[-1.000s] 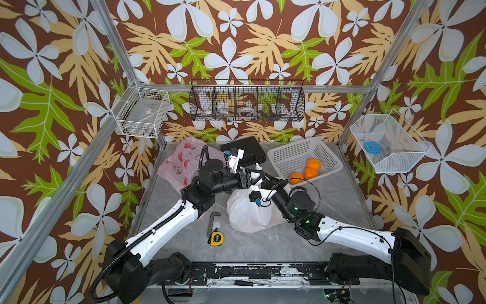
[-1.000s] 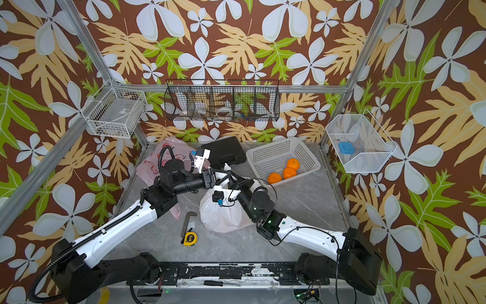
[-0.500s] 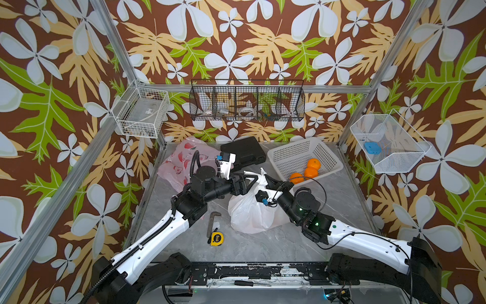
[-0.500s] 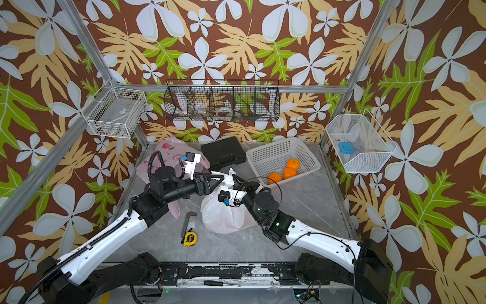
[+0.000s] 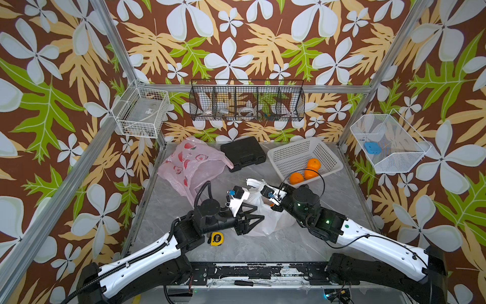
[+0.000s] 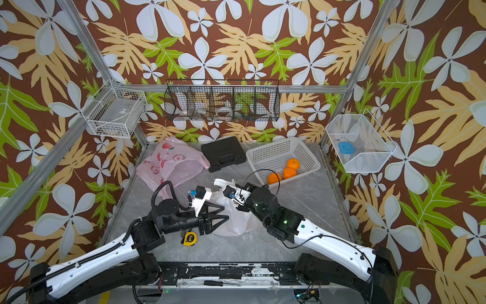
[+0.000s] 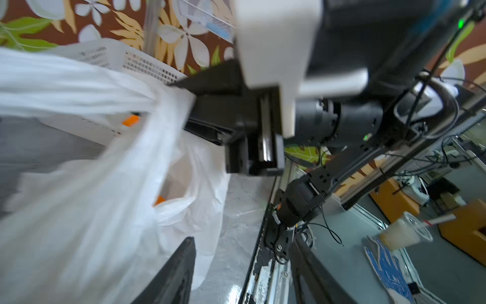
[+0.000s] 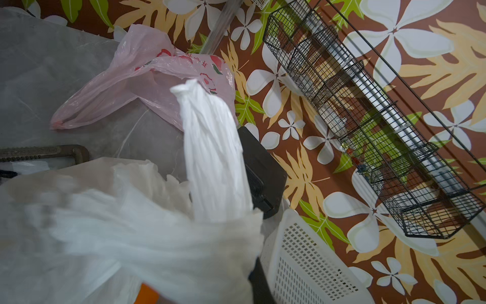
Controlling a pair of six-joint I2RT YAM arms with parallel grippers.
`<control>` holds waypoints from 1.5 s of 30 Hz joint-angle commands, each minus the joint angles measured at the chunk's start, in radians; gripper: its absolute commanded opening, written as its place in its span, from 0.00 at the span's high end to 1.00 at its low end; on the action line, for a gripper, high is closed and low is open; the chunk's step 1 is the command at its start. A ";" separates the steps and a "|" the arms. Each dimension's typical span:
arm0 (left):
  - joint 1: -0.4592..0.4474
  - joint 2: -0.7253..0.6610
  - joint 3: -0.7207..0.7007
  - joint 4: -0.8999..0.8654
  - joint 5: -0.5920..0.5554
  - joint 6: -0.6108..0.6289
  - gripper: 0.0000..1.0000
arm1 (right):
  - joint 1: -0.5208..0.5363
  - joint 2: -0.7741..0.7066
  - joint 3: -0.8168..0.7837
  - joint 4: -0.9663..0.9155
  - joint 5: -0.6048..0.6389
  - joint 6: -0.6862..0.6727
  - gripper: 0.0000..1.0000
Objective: Place the oranges into plastic bags & tie knots
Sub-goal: Tie the plastic bag at the center of the board.
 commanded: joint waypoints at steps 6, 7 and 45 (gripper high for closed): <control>-0.076 0.201 -0.038 0.389 -0.292 0.073 0.32 | -0.014 -0.005 0.077 -0.208 -0.056 0.160 1.00; -0.081 0.229 -0.033 0.418 -0.294 0.109 0.31 | -0.016 -0.005 0.091 -0.228 -0.065 0.166 1.00; -0.138 0.412 -0.149 0.953 -0.614 0.440 0.71 | -0.016 0.007 0.216 -0.397 -0.175 0.268 1.00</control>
